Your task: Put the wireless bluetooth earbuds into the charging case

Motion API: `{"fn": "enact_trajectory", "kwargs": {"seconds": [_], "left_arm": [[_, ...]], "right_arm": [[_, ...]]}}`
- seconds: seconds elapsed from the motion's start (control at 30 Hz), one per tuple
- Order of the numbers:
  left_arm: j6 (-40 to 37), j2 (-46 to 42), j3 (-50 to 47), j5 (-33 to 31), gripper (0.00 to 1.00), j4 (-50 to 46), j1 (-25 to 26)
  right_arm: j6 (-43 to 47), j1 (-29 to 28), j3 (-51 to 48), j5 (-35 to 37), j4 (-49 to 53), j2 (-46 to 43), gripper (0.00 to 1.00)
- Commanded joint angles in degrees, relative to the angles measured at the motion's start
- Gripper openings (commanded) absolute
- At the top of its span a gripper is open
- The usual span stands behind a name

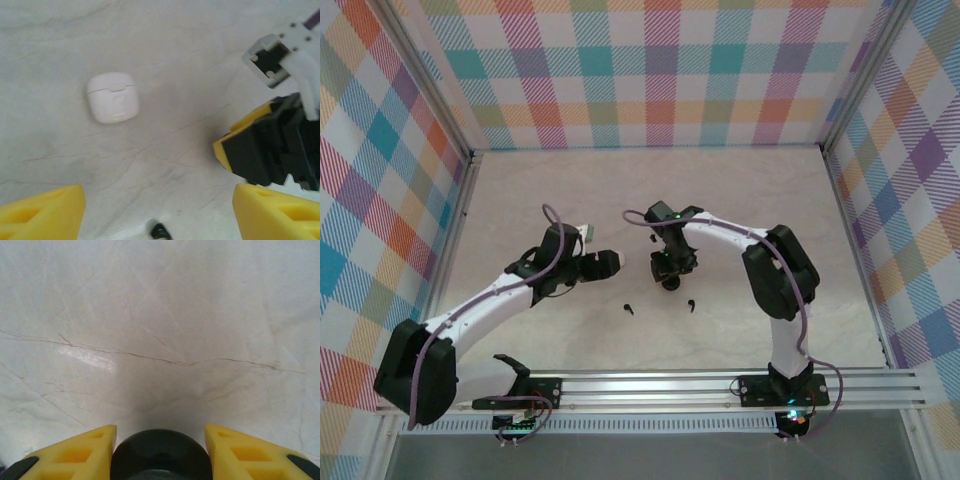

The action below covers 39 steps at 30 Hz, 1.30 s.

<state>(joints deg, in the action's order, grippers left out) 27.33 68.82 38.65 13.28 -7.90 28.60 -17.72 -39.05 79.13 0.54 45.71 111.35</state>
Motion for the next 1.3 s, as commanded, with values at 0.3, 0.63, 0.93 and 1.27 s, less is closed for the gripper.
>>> {"fn": "enact_trajectory", "kwargs": {"seconds": [0.3,0.63,0.93,1.27], "left_arm": [[-7.24,-1.09,-12.38,-2.77,0.83,41.38,16.79],[-0.82,13.35,-8.96,-0.64,0.76,65.19,18.8],[-0.35,17.55,-3.66,1.31,0.72,64.26,18.69],[0.96,20.67,0.28,1.93,0.55,64.39,18.61]], "right_arm": [[-7.36,5.99,-2.76,-9.93,-5.9,-14.85,0.42],[-9.08,6.09,-1.34,-11.23,-5.2,-23.24,0.42],[-9.34,6.13,-1.93,-11.69,-5.19,-26.96,0.41],[-9.08,6.09,-2.37,-12.83,-4.84,-29.28,0.41]]}}
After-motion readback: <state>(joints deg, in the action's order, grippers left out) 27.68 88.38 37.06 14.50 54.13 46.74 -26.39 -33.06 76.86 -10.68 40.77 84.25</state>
